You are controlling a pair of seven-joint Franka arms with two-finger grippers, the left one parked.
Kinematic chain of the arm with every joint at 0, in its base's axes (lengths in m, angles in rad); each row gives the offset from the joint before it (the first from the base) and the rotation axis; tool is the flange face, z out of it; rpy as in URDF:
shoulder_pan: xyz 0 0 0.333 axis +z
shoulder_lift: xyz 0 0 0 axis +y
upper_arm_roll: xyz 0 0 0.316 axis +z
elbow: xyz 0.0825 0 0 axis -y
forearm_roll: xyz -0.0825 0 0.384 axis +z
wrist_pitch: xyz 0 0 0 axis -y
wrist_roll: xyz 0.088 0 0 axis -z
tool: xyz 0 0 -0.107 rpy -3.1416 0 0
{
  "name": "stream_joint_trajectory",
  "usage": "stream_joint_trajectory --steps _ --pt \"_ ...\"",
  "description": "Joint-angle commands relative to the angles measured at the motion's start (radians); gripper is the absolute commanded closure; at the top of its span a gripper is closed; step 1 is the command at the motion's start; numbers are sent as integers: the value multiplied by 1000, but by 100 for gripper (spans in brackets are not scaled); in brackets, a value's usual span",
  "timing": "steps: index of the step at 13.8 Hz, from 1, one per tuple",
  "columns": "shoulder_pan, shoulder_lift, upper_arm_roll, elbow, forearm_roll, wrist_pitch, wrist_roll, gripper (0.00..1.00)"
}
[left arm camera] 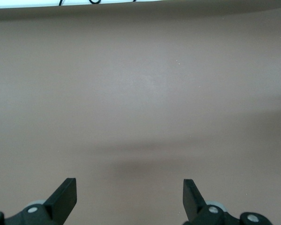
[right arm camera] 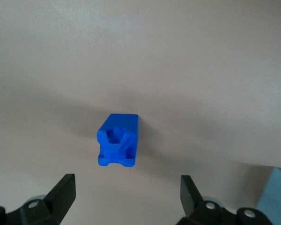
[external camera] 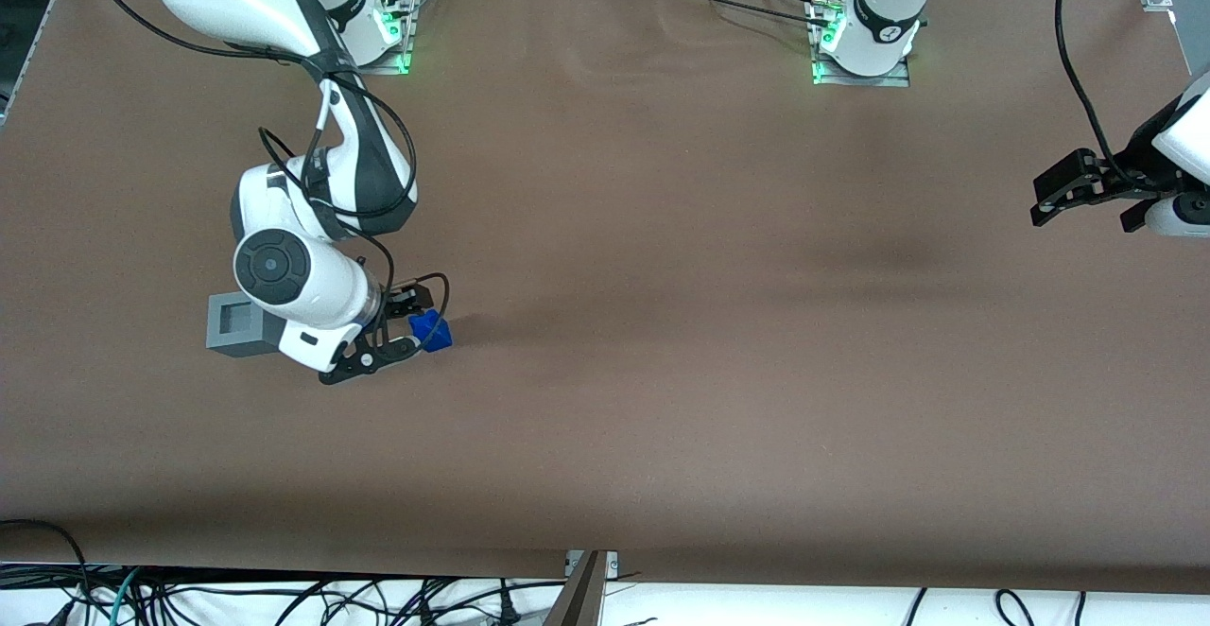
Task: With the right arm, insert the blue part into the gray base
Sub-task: 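Close the right gripper on the blue block and lift it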
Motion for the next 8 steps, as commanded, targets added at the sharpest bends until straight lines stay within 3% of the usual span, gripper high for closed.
stream_joint_trajectory --steps 1,8 --pt "-5 18 6 0 22 29 6 1" --pt "18 95 6 -3 22 91 6 1"
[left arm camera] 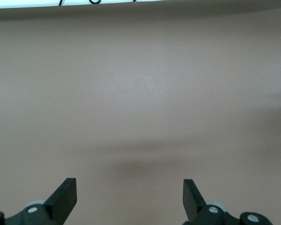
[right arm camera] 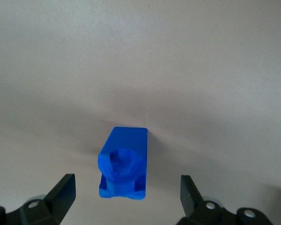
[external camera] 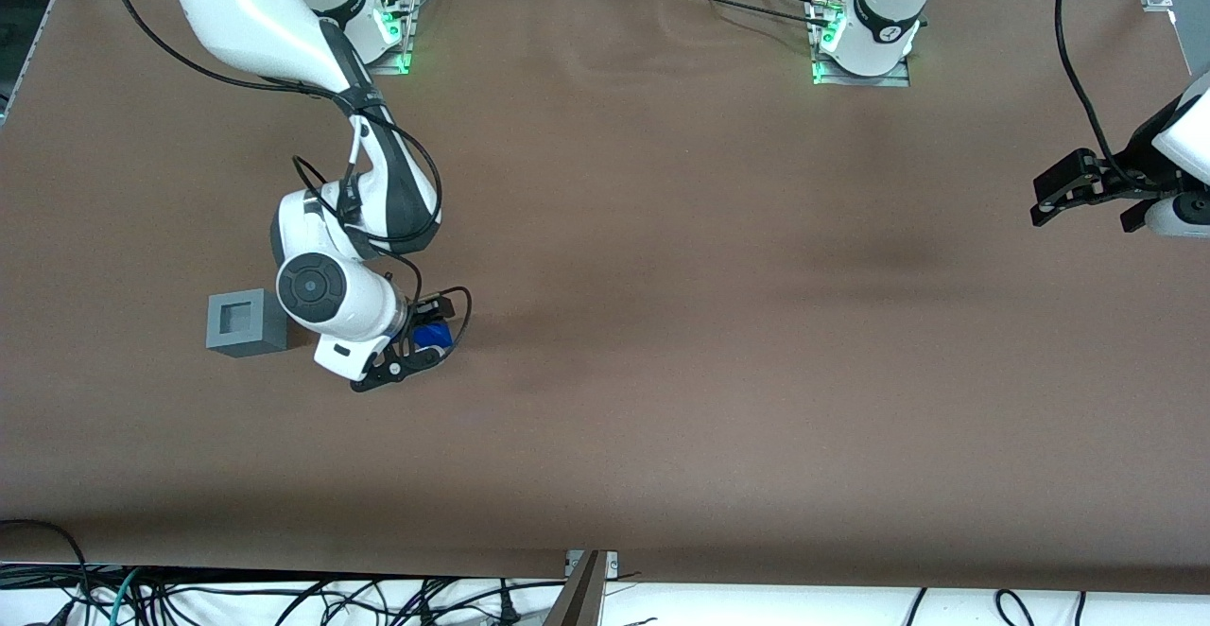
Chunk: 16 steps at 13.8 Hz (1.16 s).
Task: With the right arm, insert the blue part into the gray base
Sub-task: 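Close the right gripper on the blue block and lift it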
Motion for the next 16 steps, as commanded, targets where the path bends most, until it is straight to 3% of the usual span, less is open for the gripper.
stream_joint_trajectory --steps 1,6,7,8,9,11,16 --pt "3 20 0 -3 14 14 6 1" --pt "2 37 0 -9 15 23 7 2" --pt "3 40 0 -9 15 28 7 7" --pt "3 43 0 -9 15 26 7 20" --pt "3 44 0 -10 15 23 7 40" --pt "3 43 0 -9 15 15 9 65" --pt "-33 -11 -17 3 12 2 -4 70"
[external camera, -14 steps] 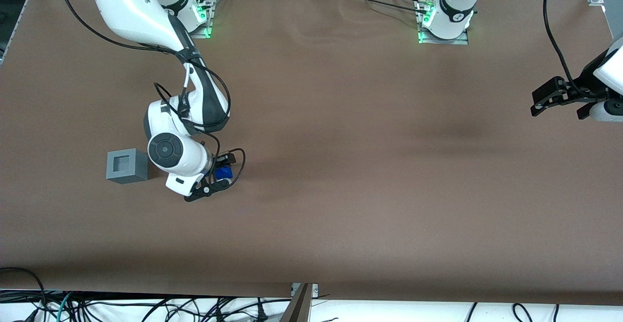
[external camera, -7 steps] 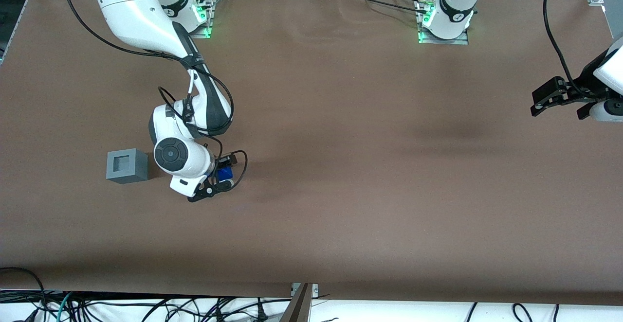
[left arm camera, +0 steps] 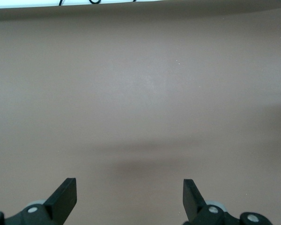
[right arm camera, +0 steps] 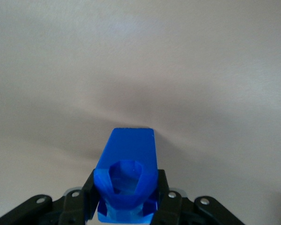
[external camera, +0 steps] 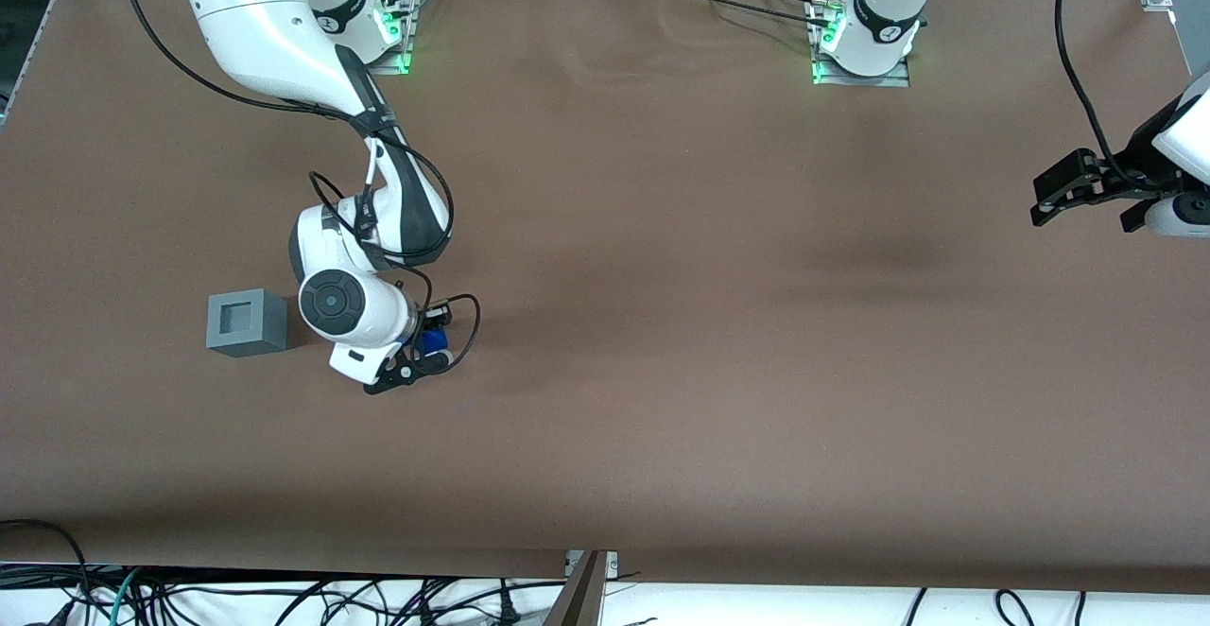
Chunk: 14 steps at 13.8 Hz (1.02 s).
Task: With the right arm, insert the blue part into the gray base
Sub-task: 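Carry the blue block with the right gripper over the gray base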
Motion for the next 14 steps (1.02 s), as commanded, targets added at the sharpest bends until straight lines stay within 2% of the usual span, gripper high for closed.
stream_joint_trajectory --steps 1,6,11,14 --pt "-64 -81 -9 -5 13 -37 -6 70" --pt "-211 -168 -46 -5 2 -93 -16 69" --pt "-227 -185 -175 -10 11 -203 -56 69" --pt "-247 -185 -175 -16 13 -251 -61 69"
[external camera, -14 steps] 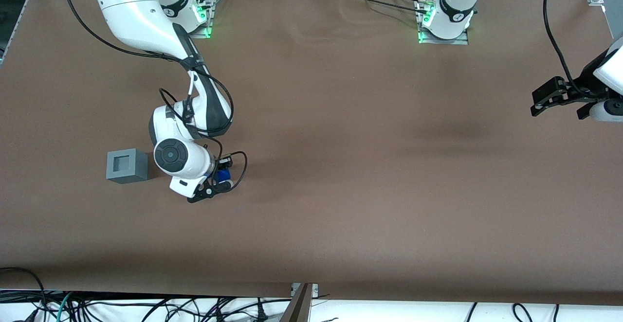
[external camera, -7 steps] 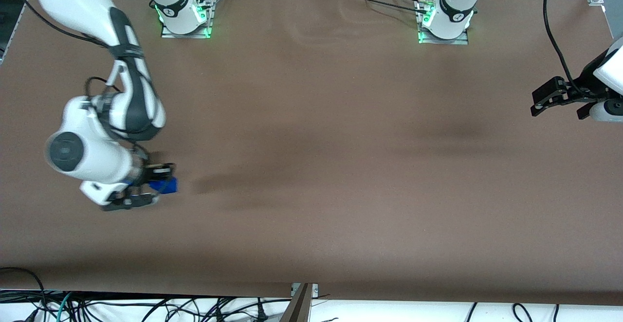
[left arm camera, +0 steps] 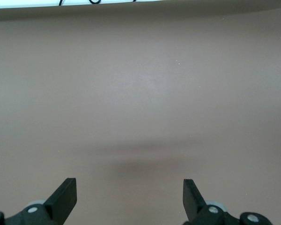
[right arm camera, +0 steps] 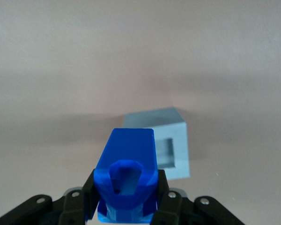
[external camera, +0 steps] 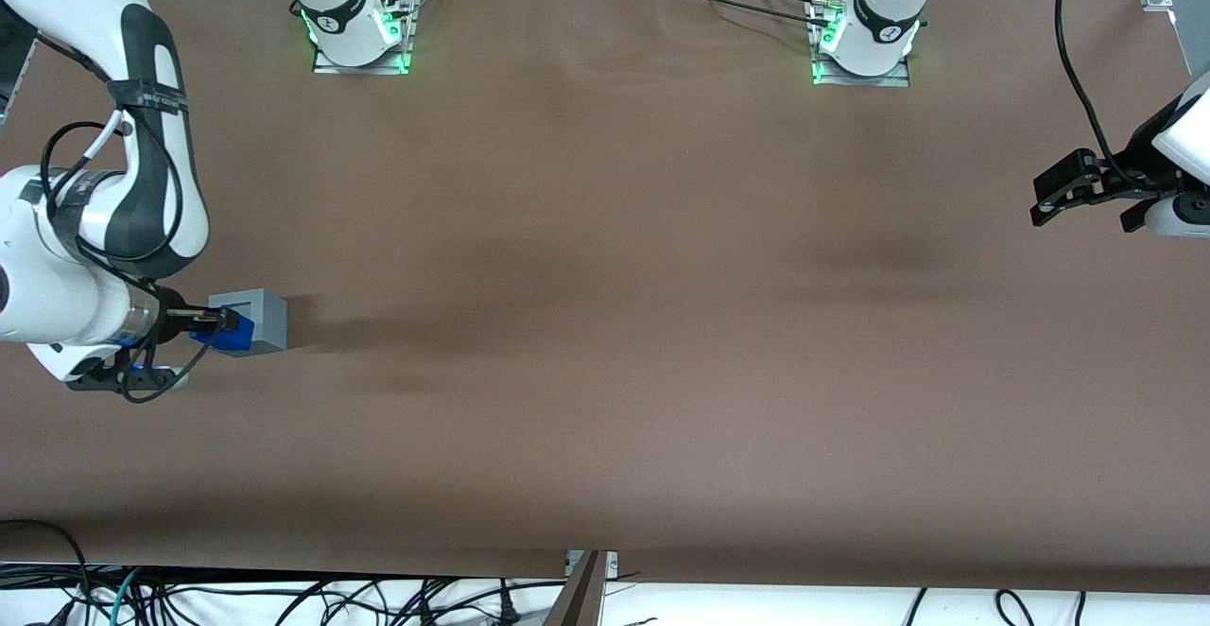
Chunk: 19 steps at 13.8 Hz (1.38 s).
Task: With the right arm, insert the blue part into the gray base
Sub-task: 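Carry the blue block with the right gripper over the gray base, then lower the blue block into the gray base's opening with the right gripper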
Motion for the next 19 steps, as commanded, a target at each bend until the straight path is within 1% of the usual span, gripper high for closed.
stream_joint_trajectory --steps 1,4,7,14,19 --pt "-4 -15 -1 -20 13 -24 -16 69" --pt "-17 -2 -1 -23 10 -24 -22 69" --pt "-43 11 -1 -23 10 -18 -91 70" --pt "-50 25 -1 -26 10 -16 -176 69" --pt "-48 31 1 -38 10 -13 -180 70"
